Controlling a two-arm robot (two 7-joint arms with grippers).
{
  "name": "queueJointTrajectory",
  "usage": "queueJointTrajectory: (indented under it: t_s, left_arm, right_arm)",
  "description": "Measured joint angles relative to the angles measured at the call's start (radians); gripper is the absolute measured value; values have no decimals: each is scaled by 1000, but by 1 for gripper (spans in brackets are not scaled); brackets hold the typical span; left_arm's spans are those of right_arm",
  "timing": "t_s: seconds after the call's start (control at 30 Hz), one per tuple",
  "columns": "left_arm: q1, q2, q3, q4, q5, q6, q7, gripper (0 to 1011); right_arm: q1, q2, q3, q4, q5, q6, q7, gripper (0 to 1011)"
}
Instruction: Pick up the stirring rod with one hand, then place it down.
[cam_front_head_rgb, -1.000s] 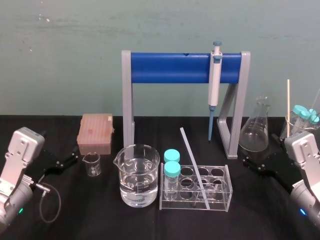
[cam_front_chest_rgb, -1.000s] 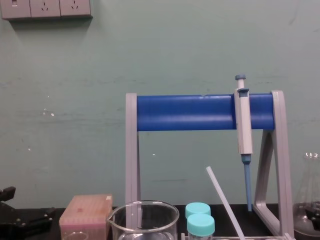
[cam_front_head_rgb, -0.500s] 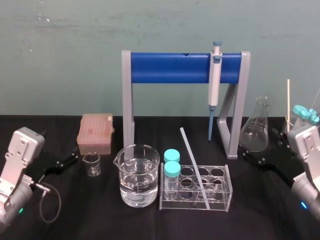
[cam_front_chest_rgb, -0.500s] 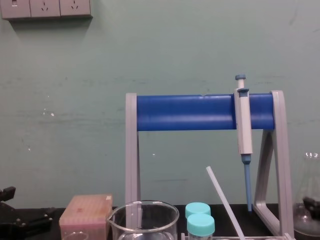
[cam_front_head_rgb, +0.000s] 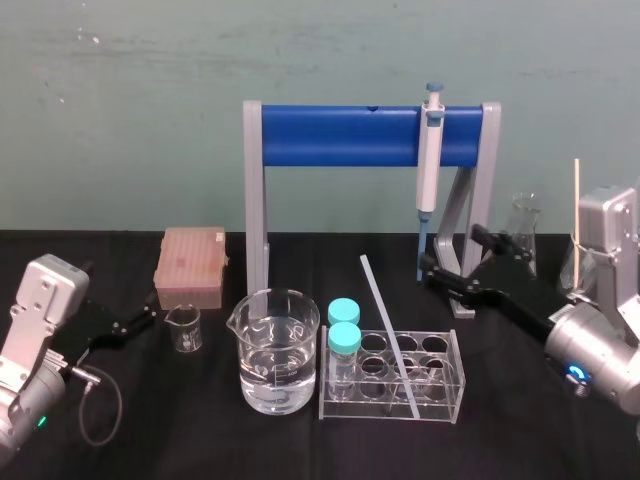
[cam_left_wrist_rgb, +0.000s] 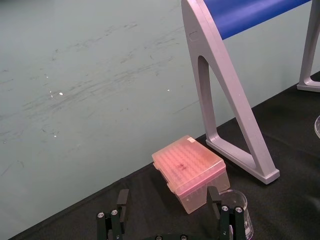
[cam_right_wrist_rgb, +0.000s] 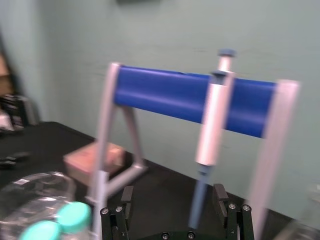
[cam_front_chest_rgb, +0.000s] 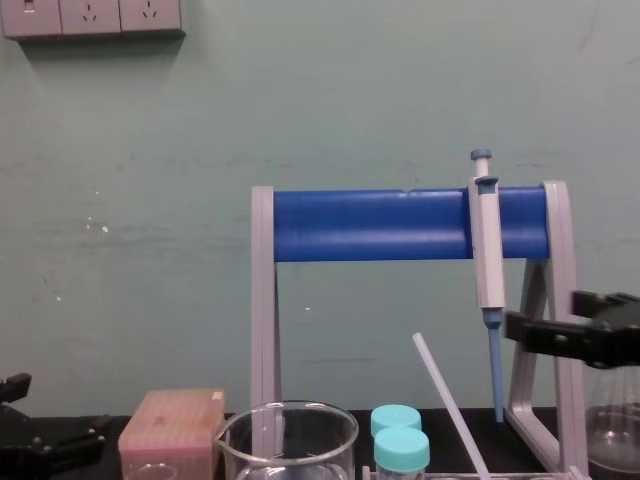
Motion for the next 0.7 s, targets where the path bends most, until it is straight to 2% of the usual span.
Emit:
queueJointTrajectory:
  t_s: [0.13,0.23,0.47,0.7]
  left_arm:
    - [0,0,0,0,0,0,0,1000]
    - [0,0,0,0,0,0,0,1000]
    - [0,0,0,0,0,0,0,1000]
    - [0,0,0,0,0,0,0,1000]
  right_arm:
    - [14,-10,-10,-27,37,50,73,1003]
    - [25,-11,-20,-40,43,83,112,1003]
    - [71,-22,-50,-29,36,199,138,1003]
    - [117,-49,-79,12,23,254,148,1003]
